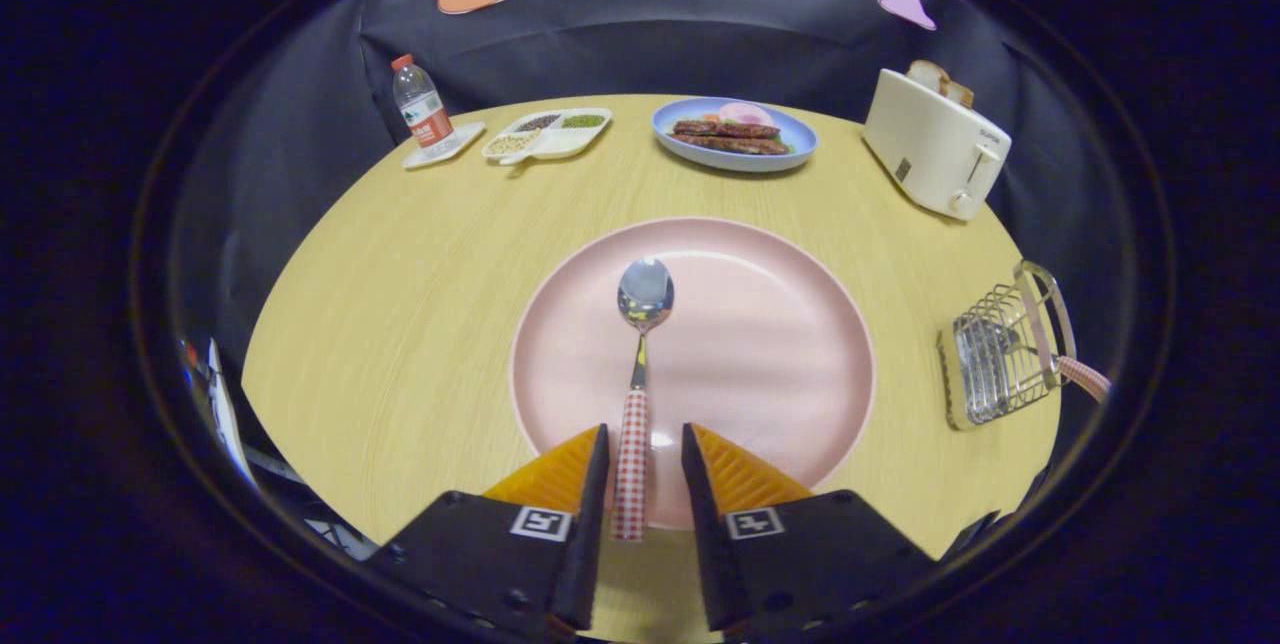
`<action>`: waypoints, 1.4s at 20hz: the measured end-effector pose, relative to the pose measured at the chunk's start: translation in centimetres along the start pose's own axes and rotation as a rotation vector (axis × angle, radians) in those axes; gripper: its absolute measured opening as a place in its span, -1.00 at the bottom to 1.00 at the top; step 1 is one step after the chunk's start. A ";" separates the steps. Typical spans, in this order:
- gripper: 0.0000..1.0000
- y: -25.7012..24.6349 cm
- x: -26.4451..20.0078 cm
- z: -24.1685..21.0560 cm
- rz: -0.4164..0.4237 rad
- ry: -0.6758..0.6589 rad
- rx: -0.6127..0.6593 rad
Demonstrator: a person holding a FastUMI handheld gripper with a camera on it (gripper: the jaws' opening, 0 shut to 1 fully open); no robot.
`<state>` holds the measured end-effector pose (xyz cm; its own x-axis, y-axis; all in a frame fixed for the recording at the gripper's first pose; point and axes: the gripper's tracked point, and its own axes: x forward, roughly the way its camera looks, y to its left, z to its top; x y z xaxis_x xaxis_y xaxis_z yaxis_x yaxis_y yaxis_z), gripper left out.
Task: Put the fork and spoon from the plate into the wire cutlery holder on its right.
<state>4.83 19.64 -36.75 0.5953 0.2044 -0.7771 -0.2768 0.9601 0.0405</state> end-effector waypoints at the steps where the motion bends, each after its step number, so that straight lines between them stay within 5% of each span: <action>1: -0.51 -0.2 -0.4 0.0 -0.009 0.017 0.003; 2: -0.72 -0.2 -0.3 -0.2 -0.008 0.031 0.007; 6: -0.99 -1.3 -0.6 0.8 -0.032 0.044 0.004; 17: -0.99 -8.7 -12.9 7.0 0.011 0.079 -0.019; 22: -0.99 -16.6 -19.0 9.9 -0.042 0.088 0.044; 28: -0.99 -23.6 -20.9 7.4 -0.123 0.268 0.054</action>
<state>4.51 -5.86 -16.76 0.3996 0.0350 -0.9160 -0.1704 0.9847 -0.0367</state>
